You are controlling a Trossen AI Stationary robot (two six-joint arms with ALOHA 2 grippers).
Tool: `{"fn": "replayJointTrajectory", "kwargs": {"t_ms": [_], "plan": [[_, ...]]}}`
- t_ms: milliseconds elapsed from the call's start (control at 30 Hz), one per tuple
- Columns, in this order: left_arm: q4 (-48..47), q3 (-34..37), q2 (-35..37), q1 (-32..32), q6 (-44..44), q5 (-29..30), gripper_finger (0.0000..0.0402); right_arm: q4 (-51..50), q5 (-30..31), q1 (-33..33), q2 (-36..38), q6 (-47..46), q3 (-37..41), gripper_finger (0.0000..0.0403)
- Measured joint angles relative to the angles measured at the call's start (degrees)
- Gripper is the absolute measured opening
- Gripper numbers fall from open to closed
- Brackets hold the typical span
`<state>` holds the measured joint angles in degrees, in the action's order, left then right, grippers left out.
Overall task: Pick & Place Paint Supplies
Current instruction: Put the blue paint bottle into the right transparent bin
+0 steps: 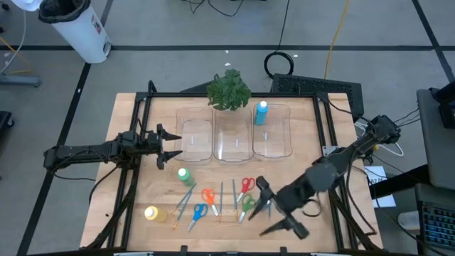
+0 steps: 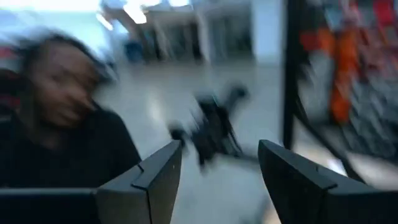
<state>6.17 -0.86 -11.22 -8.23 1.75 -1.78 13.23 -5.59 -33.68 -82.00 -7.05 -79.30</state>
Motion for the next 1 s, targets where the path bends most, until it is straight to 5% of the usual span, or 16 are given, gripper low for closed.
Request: {"fn": "replayJointTrajectory", "kwargs": {"t_ms": [267,567,733,1000], "plan": [[0.0,0.0,0.0,0.0,0.0,0.0,0.0294,3.4,10.8,0.4,-0.7,-1.4,-0.3,0.0199],[0.0,0.0,0.0,0.0,0.0,0.0,0.0294,-46.3,17.6,1.2,-8.9,-23.0,-23.4,0.0199],[0.0,0.0,0.0,0.0,0.0,0.0,0.0294,-64.0,15.4,3.6,-12.3,-37.7,-26.0,0.019],[0.0,0.0,0.0,0.0,0.0,0.0,0.0294,-78.1,7.1,5.2,-17.6,-46.2,-25.9,0.0064]]}}
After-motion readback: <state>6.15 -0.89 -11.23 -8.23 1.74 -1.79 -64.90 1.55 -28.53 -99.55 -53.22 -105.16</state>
